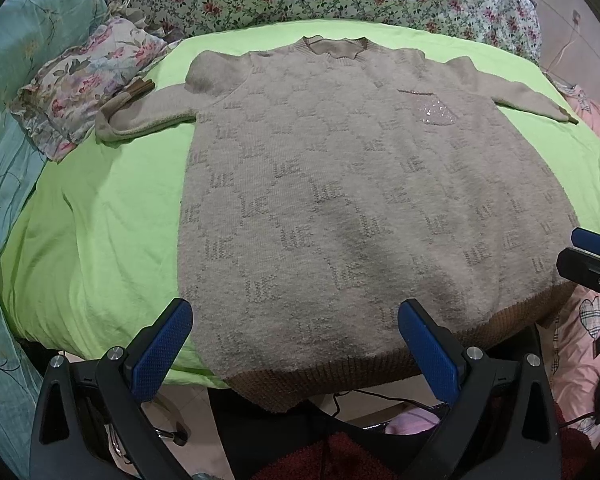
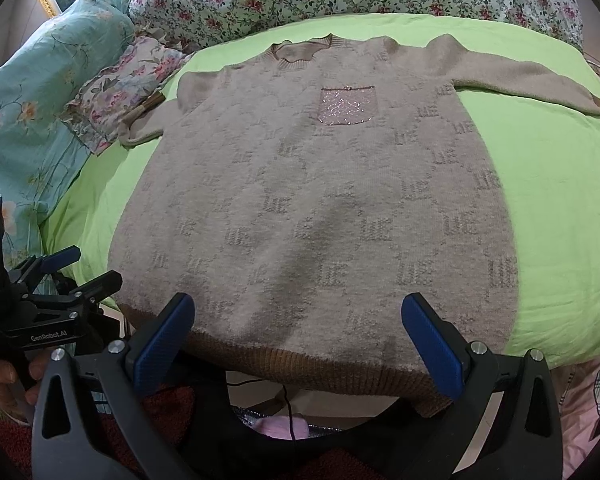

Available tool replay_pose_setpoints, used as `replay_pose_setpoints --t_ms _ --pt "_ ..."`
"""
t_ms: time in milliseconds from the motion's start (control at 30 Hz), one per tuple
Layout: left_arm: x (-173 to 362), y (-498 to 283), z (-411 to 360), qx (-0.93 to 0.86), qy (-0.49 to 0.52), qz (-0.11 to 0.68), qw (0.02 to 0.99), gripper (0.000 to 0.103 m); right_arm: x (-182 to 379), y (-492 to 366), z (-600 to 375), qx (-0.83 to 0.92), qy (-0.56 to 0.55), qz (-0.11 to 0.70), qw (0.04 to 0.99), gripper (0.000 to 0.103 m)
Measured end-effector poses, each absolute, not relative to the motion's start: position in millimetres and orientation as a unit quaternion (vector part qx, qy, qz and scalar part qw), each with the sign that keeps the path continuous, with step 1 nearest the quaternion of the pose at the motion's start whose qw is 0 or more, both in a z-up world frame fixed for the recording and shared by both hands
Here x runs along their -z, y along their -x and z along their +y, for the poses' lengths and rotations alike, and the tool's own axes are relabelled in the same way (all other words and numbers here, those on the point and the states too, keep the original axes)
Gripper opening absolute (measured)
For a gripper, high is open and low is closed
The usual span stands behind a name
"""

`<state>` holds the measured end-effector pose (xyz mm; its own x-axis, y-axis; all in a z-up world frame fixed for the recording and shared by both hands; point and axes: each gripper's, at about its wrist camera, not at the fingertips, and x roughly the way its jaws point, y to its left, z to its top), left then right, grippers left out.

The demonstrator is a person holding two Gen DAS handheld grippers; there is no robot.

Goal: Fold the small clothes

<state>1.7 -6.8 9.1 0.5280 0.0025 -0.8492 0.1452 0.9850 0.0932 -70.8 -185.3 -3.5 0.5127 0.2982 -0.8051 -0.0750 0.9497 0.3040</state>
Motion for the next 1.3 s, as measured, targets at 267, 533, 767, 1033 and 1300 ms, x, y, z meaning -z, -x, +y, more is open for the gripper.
replay_pose_setpoints --t_ms 267,533,767,1033,1300 --pt "-7.6 -0.8 -6.4 0.043 -0.072 0.486 0.87 0.103 3.7 71.2 -185.0 -0.107 -0.116 0.482 0.862 0.103" --pt "-7.3 -0.4 -6.0 0.046 -0.066 0.486 0.87 0.103 3.9 72.7 -182.6 -0.108 -0.114 0.481 0.863 0.103" --pt "-7.2 0.1 -5.1 0.052 -0.054 0.485 0.871 0.103 3.8 72.6 -182.1 -0.107 -0.114 0.481 0.863 0.103" --pt "-9.5 -0.6 -3.5 0.064 -0.034 0.482 0.873 0.103 3.3 73.8 -180.0 -0.107 -0.115 0.479 0.864 0.103" --pt "-9.5 -3.7 -3.2 0.057 -0.043 0.481 0.874 0.103 2.3 69.2 -181.5 -0.114 -0.115 0.476 0.864 0.103"
